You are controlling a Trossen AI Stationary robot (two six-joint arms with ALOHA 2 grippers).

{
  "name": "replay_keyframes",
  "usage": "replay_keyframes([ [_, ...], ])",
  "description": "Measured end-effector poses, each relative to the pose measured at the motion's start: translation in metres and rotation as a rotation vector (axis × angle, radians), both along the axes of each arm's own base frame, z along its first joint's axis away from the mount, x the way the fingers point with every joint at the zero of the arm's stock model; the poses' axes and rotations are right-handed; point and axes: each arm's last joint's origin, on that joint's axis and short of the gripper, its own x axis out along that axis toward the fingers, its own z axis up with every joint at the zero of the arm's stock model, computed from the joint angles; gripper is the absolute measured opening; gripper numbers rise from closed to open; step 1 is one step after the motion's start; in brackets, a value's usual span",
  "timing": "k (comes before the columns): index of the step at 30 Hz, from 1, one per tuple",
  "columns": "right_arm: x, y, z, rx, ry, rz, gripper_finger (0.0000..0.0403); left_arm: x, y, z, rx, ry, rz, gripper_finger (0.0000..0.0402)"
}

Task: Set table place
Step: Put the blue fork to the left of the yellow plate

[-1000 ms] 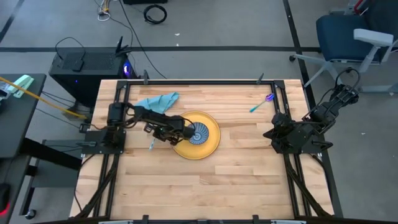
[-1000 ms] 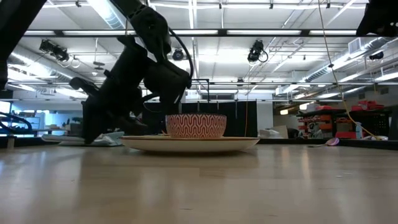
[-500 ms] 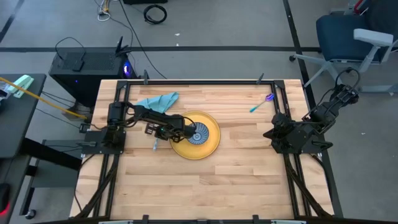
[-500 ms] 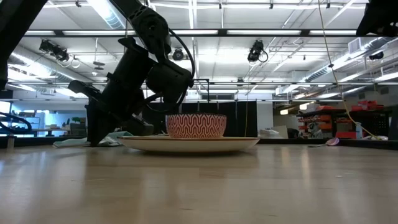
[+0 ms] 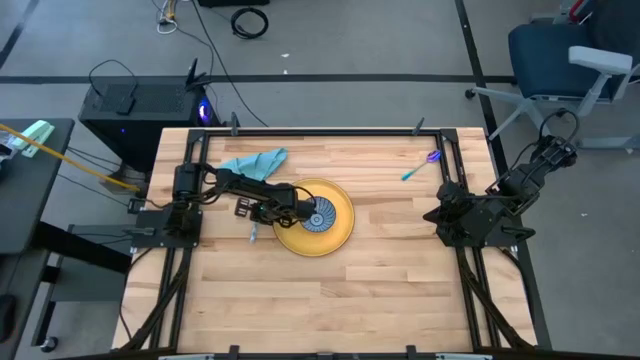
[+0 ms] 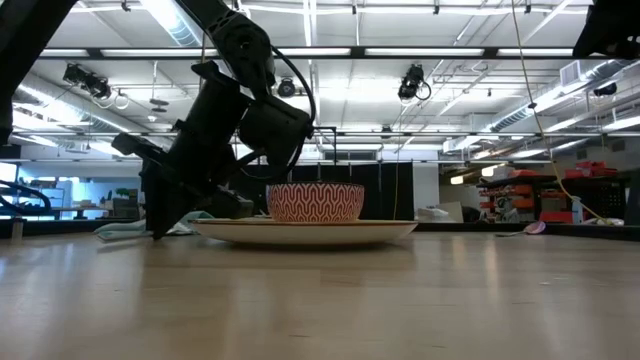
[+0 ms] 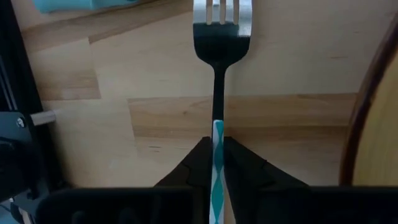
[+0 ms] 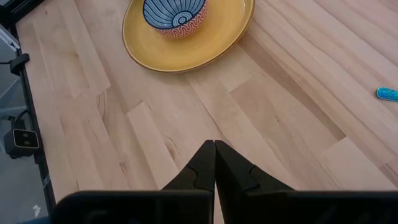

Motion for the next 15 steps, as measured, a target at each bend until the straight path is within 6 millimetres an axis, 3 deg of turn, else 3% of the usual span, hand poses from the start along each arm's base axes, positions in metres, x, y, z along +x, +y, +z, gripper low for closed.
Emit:
replay_keyframes([
  [15,0.0000,0.0000,0.0000,0.000,0.000,0.000,0.0012,-0.0008,-0.0016,0.0064,0.030,-0.016,-0.026,0.0046],
])
